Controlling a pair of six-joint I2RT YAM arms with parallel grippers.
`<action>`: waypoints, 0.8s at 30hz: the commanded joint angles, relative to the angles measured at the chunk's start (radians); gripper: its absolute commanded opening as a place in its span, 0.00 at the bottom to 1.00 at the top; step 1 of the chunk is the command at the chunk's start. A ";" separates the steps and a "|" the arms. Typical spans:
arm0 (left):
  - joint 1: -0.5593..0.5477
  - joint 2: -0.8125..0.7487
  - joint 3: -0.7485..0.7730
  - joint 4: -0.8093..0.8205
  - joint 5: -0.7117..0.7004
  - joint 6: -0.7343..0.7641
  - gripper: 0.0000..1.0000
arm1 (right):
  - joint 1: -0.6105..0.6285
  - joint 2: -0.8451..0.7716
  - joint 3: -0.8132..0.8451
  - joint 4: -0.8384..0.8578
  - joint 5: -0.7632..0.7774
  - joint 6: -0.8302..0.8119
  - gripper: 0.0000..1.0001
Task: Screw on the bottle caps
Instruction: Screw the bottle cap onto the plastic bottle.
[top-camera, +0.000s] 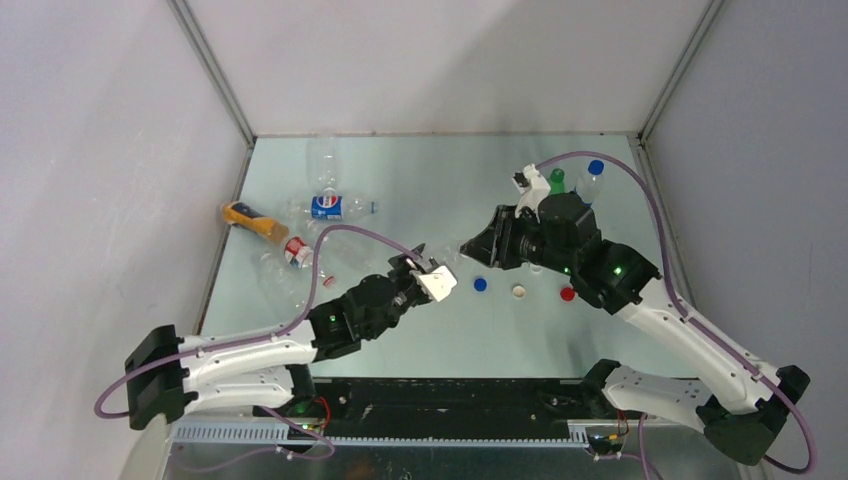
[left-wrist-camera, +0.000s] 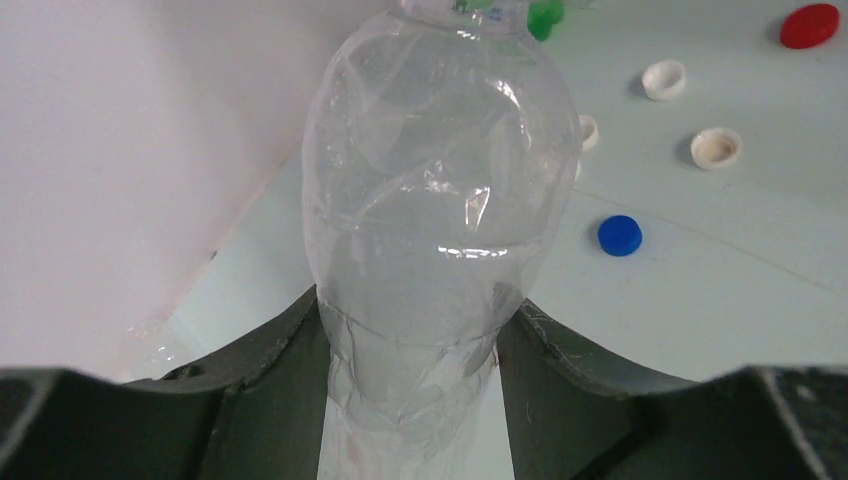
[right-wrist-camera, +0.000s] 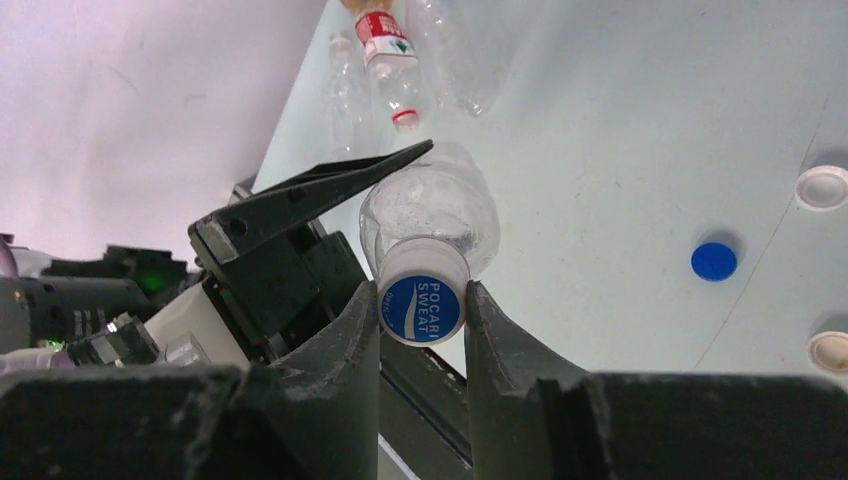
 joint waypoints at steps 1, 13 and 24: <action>0.006 0.024 -0.014 0.195 -0.308 -0.060 0.00 | -0.030 -0.037 0.002 -0.039 0.053 0.069 0.00; -0.101 0.329 -0.058 0.905 -0.542 0.388 0.00 | -0.041 0.007 -0.021 0.021 0.070 0.327 0.00; -0.103 0.367 -0.093 0.906 -0.504 0.384 0.00 | -0.056 -0.023 -0.008 0.110 0.150 0.215 0.69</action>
